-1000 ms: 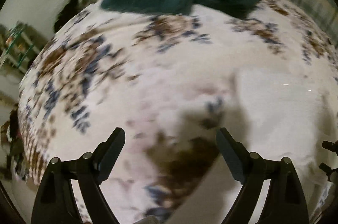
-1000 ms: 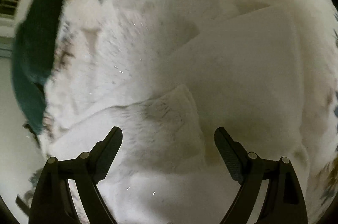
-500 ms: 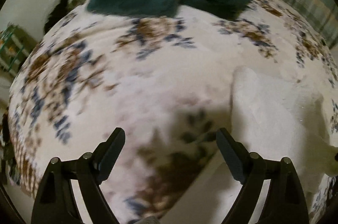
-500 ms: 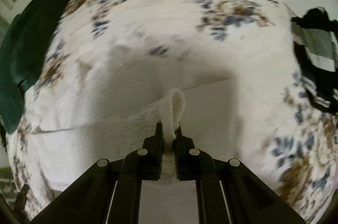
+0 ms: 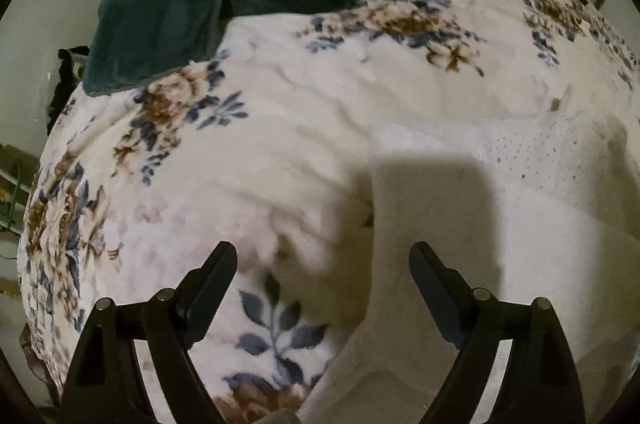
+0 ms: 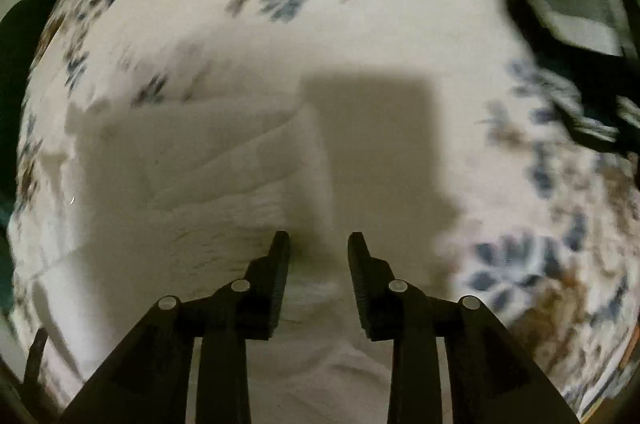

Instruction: Fold small clothes

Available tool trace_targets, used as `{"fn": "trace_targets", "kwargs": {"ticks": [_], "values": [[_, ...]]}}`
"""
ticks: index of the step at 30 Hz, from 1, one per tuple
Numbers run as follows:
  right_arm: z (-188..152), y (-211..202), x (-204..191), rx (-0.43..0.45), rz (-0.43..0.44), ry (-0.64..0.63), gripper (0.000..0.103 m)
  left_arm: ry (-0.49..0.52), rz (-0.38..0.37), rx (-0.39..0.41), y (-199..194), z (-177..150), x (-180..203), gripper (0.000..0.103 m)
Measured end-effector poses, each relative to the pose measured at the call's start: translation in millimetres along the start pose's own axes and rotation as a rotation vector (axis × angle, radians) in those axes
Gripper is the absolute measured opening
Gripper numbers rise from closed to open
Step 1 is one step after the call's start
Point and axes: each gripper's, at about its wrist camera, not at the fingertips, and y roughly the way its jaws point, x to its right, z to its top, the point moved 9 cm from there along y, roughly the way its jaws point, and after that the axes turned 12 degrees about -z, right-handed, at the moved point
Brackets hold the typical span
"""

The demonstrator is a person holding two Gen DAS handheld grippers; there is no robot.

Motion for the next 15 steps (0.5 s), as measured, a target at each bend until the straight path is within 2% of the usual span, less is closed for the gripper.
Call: {"fn": "trace_targets", "kwargs": {"ticks": [2, 4, 5, 6, 7, 9, 13, 15], "values": [[-1.4, -11.6, 1.5, 0.041, 0.035, 0.007, 0.032, -0.003, -0.027, 0.026, -10.5, -2.2, 3.0, 0.088], [-7.3, -16.0, -11.5, 0.062, 0.057, -0.072, 0.041, 0.014, -0.029, 0.023, -10.9, -6.6, 7.8, 0.088], [-13.2, -10.2, -23.1, 0.056, 0.041, -0.152, 0.050, 0.026, -0.021, 0.011, -6.9, -9.8, 9.2, 0.088], [-21.1, 2.9, -33.6, 0.017, 0.018, -0.226, 0.053, 0.037, -0.009, -0.022, 3.0, -16.3, 9.9, 0.088], [-26.1, 11.6, -37.9, -0.020, 0.014, -0.248, 0.053, 0.033, -0.006, -0.059, 11.8, -20.8, 9.6, 0.088], [-33.9, 25.8, -39.4, -0.118, 0.060, -0.214, 0.053, -0.006, -0.021, -0.077, 12.4, -24.5, 7.6, 0.088], [-34.2, -12.1, -14.7, -0.153, 0.246, -0.144, 0.053, -0.023, -0.098, -0.010, -32.5, -25.0, 19.7, 0.088], [-40.0, -33.4, 3.0, -0.168, 0.305, -0.134, 0.066, 0.011, -0.134, 0.014, -62.9, -34.6, 34.3, 0.088]]}}
